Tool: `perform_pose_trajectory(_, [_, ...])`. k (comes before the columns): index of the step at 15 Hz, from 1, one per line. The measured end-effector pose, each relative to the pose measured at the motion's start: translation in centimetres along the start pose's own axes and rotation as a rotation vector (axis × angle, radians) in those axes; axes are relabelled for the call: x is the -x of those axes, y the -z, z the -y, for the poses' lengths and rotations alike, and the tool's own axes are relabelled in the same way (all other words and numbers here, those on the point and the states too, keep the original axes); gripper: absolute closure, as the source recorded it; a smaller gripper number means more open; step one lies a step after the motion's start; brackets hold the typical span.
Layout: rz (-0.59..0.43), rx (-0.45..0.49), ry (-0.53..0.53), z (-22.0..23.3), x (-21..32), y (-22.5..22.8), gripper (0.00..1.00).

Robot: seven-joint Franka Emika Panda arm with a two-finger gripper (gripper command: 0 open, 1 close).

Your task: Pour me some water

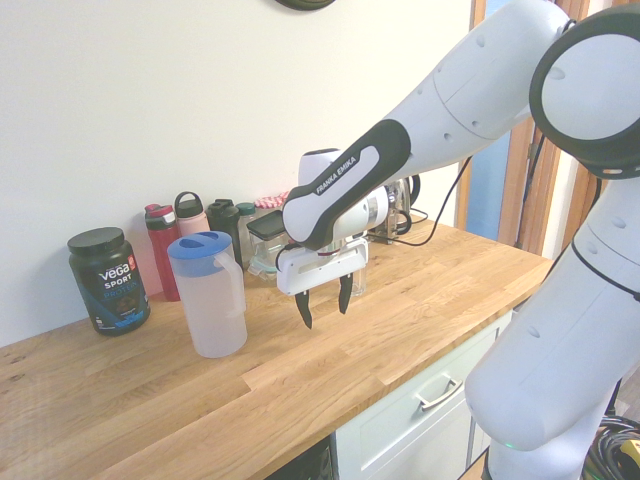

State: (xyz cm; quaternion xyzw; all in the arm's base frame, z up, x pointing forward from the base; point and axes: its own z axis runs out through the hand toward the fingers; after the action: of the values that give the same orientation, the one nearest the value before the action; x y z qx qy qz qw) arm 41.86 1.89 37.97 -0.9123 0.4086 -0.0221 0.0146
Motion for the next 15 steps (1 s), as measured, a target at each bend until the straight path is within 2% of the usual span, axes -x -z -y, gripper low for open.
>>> perform_pose_trajectory(3, [-0.003, -0.003, 0.007, 0.1, 0.0, 0.3, 0.0])
perform_pose_trajectory(8, [-0.066, -0.075, 0.062, 0.9, 3.4, 8.6, 0.0])
perform_pose_trajectory(11, [-0.104, -0.152, 0.161, 1.9, 7.2, 12.7, 0.0])
perform_pose_trajectory(15, [-0.143, -0.218, 0.286, 5.2, 10.6, 13.5, 0.0])
